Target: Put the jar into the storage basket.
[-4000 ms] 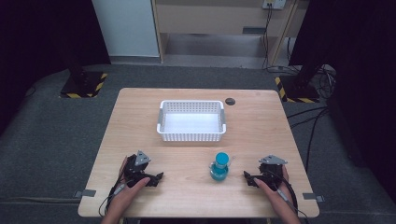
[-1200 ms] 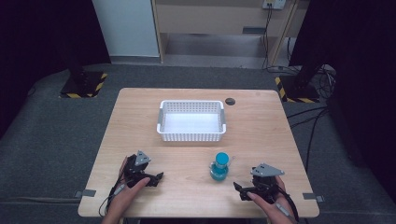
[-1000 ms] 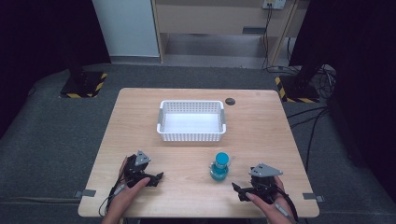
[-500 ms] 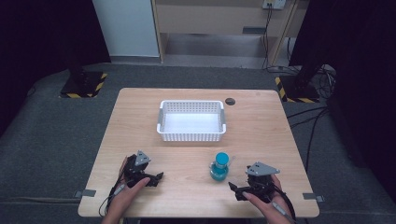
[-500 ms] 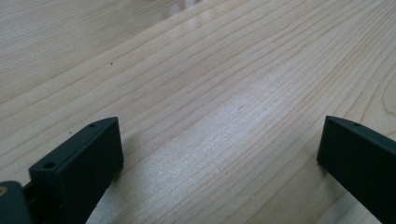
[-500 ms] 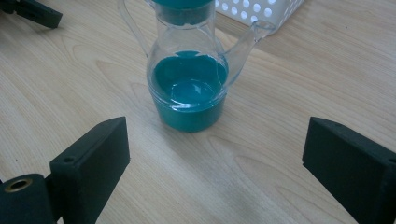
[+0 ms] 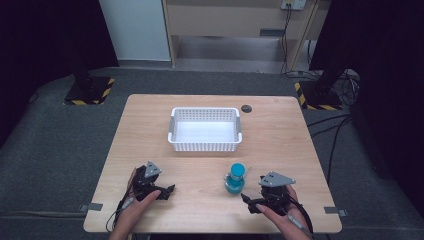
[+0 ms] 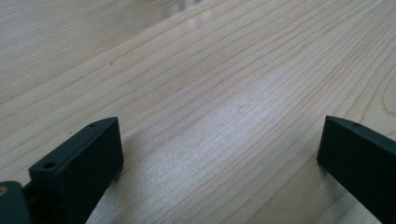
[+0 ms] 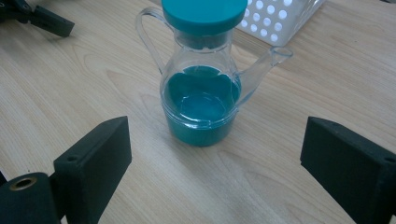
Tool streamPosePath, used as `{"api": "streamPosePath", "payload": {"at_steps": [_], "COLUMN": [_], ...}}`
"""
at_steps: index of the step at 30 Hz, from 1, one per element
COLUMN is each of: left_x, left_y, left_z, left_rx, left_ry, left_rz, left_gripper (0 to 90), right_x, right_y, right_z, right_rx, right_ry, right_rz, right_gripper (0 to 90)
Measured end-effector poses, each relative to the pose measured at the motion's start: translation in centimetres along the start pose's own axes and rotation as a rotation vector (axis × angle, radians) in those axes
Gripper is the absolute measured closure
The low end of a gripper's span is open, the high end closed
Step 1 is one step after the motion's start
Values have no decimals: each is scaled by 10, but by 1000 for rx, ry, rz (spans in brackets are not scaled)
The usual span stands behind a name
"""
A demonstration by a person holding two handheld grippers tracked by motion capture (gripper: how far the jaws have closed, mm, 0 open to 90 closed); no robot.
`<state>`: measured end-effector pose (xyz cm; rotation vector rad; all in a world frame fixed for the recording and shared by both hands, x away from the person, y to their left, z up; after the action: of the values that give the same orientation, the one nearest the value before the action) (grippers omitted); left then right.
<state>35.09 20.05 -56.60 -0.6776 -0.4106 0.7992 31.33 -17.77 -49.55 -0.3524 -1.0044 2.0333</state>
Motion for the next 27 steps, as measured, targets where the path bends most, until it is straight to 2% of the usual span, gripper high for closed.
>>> {"api": "streamPosePath", "payload": {"at_steps": [27], "left_x": [0], "left_y": [0], "left_z": [0], "left_rx": [0], "left_ry": [0], "left_rz": [0], "left_gripper": [0], "right_x": [11], "right_y": [-29], "right_z": [-10], "right_rx": [-22], "right_ry": [-37], "right_rz": [17], "right_gripper": [141]}}
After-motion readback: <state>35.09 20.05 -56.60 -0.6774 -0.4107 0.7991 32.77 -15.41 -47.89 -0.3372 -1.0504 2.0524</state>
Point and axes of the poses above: each handheld gripper's, and its own axes: z roughly backward along the jaws, y roughly out of its underside, x roughly to its left, the point moved 3 cm from there along -z, roughly forward along the jaws, and after that the axes turned 7 degrees about -z, right-handed, at the moved point
